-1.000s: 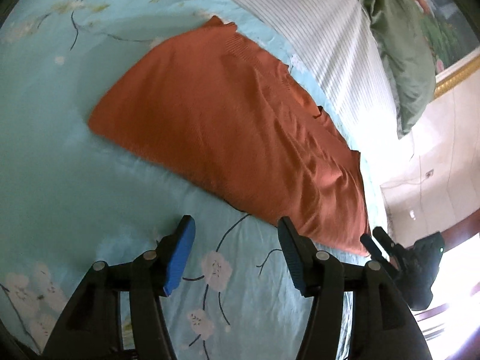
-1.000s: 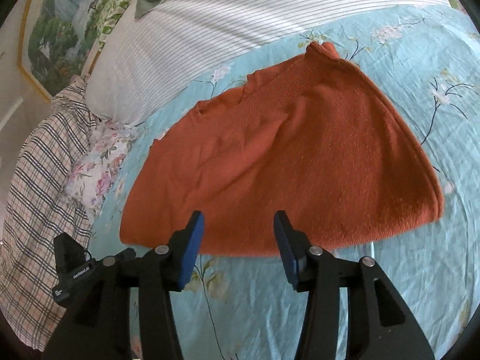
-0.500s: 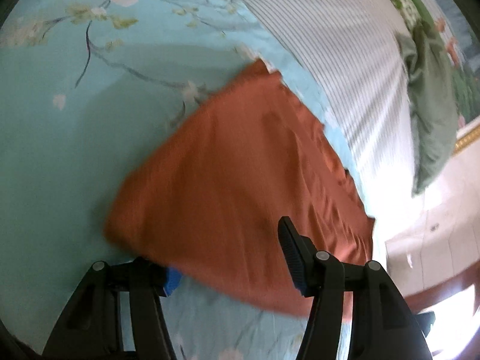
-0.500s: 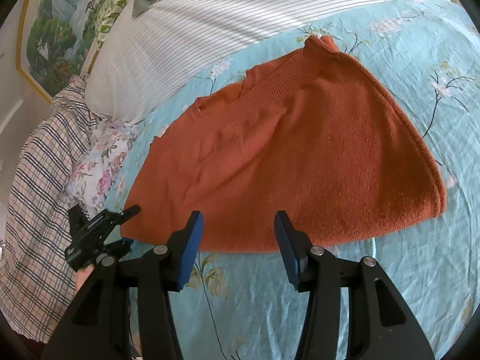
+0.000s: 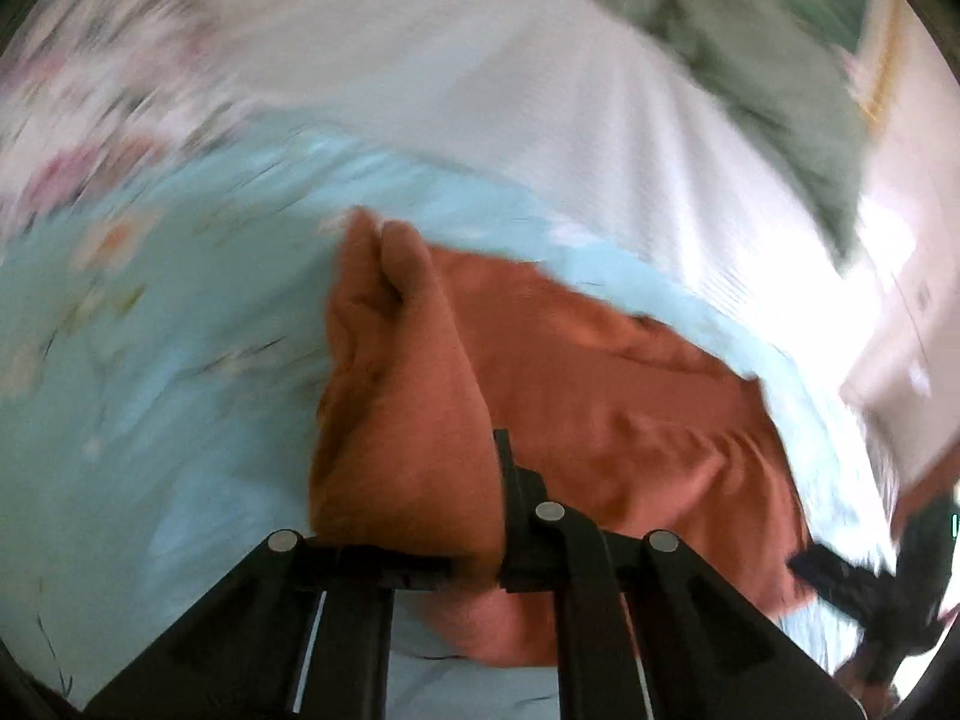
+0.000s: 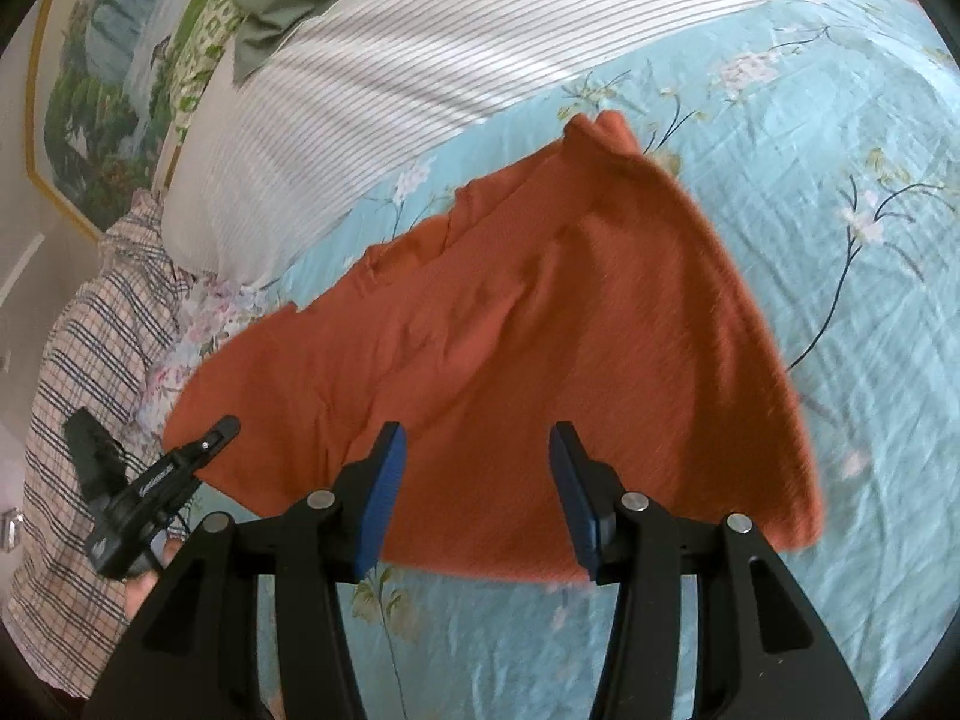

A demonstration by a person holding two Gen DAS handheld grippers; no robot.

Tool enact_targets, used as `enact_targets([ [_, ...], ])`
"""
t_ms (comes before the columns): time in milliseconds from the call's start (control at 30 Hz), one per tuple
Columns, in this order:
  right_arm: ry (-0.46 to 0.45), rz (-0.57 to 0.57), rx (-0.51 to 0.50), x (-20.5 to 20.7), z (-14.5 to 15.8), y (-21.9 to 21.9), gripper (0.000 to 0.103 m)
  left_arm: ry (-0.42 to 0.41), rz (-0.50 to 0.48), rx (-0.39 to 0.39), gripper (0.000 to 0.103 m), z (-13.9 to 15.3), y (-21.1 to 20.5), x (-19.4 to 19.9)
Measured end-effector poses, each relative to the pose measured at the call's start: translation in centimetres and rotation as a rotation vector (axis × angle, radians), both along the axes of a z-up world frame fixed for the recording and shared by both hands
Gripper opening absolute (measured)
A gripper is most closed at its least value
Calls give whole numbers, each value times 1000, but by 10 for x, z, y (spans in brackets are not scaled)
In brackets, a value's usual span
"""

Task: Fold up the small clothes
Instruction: 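Grasp the folded sweater edge with the left gripper while the right gripper grasps beside it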

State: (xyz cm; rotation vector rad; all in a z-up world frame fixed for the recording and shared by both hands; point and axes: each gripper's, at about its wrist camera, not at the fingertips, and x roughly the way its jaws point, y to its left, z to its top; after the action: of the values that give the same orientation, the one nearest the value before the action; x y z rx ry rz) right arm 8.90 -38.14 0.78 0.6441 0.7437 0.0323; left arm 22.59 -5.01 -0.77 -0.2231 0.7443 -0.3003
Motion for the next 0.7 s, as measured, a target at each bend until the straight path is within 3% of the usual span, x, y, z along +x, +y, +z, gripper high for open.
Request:
enact_targets([
  [167, 23, 13, -21, 12, 3, -12, 51, -105, -185, 157, 8, 6, -78, -25],
  [300, 54, 78, 2, 35, -3, -7, 51, -81, -308, 274, 8, -32, -129, -33],
  [400, 75, 150, 49, 59, -10, 2, 68, -66, -330, 340, 8, -54, -142, -36],
  [433, 79, 169, 57, 67, -12, 5, 73, -72, -330, 350, 8, -56, -142, -36],
  [700, 161, 355, 168, 155, -38, 38, 74, -131, -352, 353, 8, -46, -134, -49],
])
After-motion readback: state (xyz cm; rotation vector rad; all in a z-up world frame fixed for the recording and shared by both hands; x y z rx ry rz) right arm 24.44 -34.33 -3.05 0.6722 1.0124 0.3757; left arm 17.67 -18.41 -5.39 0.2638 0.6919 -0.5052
